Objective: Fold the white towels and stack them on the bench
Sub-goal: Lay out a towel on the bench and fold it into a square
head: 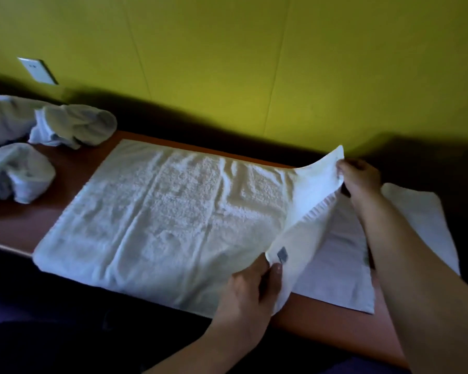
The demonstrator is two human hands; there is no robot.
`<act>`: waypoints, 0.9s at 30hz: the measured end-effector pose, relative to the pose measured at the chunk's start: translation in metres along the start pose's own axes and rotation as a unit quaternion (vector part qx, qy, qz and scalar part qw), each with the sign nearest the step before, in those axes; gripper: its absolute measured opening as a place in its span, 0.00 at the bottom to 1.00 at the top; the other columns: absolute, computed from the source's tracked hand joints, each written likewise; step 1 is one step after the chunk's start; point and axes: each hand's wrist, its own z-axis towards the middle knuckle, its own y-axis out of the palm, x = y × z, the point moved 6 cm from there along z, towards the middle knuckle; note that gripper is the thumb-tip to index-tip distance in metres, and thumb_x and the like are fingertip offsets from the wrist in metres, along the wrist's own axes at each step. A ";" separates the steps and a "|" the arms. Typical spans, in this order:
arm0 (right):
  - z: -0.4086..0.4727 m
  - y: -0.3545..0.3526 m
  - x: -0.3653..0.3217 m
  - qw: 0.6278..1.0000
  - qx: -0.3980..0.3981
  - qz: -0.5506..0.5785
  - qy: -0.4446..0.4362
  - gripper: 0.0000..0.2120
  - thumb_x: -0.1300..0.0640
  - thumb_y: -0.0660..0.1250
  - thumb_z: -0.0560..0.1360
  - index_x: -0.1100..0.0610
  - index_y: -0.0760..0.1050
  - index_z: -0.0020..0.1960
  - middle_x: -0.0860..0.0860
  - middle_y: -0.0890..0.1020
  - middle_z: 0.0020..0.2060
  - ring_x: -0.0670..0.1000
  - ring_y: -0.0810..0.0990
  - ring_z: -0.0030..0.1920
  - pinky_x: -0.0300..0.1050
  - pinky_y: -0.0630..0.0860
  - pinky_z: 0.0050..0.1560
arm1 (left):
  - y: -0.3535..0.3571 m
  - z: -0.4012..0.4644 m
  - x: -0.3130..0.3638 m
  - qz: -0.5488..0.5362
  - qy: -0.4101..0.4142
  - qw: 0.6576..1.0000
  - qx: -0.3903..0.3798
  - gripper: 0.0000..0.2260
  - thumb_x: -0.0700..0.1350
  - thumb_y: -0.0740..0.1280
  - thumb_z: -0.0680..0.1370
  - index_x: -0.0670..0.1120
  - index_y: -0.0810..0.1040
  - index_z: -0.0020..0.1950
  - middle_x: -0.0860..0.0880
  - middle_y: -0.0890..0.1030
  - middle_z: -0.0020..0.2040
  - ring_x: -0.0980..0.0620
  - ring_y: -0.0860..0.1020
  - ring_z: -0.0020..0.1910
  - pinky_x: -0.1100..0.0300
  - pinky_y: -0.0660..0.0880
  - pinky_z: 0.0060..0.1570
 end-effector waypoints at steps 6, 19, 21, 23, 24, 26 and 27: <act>-0.036 0.070 -0.073 0.998 -0.020 0.046 -0.046 0.08 0.58 0.71 0.73 0.58 0.84 0.50 0.53 0.82 0.38 0.47 0.79 0.37 0.41 0.75 0.40 | -0.087 -0.006 -0.020 -0.054 -0.064 0.994 0.075 0.04 0.44 0.62 0.81 0.50 0.70 0.47 0.49 0.80 0.28 0.54 0.80 0.26 0.60 0.70 0.28; -0.146 0.290 -0.155 0.992 -0.074 0.063 -0.085 0.04 0.55 0.73 0.70 0.51 0.86 0.43 0.48 0.84 0.37 0.51 0.83 0.42 0.45 0.80 0.42 | -0.274 -0.037 -0.114 -0.148 -0.137 0.946 0.252 0.12 0.42 0.59 0.84 0.43 0.69 0.40 0.45 0.81 0.28 0.46 0.79 0.25 0.58 0.74 0.29; -0.160 0.322 -0.162 0.990 -0.077 0.053 -0.104 0.08 0.57 0.72 0.72 0.57 0.86 0.49 0.52 0.85 0.41 0.50 0.81 0.41 0.40 0.75 0.40 | -0.298 -0.042 -0.134 -0.139 -0.146 0.938 0.282 0.12 0.41 0.61 0.83 0.41 0.71 0.39 0.46 0.81 0.28 0.49 0.79 0.25 0.61 0.74 0.29; -0.172 0.355 -0.166 0.989 -0.086 0.049 -0.108 0.09 0.58 0.73 0.73 0.60 0.86 0.51 0.54 0.86 0.44 0.49 0.81 0.41 0.40 0.75 0.41 | -0.316 -0.047 -0.157 -0.128 -0.162 0.932 0.297 0.12 0.42 0.62 0.83 0.41 0.73 0.40 0.47 0.82 0.29 0.49 0.79 0.26 0.60 0.75 0.30; -0.178 0.371 -0.167 0.989 -0.094 0.046 -0.108 0.09 0.59 0.73 0.73 0.61 0.85 0.52 0.55 0.86 0.45 0.50 0.81 0.42 0.42 0.77 0.43 | -0.322 -0.049 -0.168 -0.126 -0.172 0.930 0.300 0.12 0.42 0.61 0.83 0.42 0.74 0.41 0.47 0.83 0.29 0.47 0.80 0.27 0.58 0.76 0.31; -0.189 0.402 -0.168 0.988 -0.110 0.040 -0.100 0.10 0.58 0.73 0.73 0.61 0.85 0.53 0.56 0.87 0.47 0.51 0.83 0.44 0.47 0.81 0.49 | -0.333 -0.051 -0.190 -0.123 -0.197 0.924 0.303 0.11 0.44 0.61 0.83 0.43 0.75 0.41 0.47 0.83 0.30 0.46 0.80 0.28 0.57 0.77 0.32; -0.193 0.416 -0.167 0.988 -0.117 0.033 -0.098 0.11 0.58 0.73 0.73 0.60 0.85 0.54 0.56 0.87 0.48 0.53 0.84 0.47 0.48 0.81 0.52 | -0.338 -0.052 -0.200 -0.118 -0.209 0.921 0.307 0.12 0.44 0.62 0.83 0.43 0.75 0.41 0.47 0.83 0.29 0.46 0.80 0.27 0.58 0.76 0.30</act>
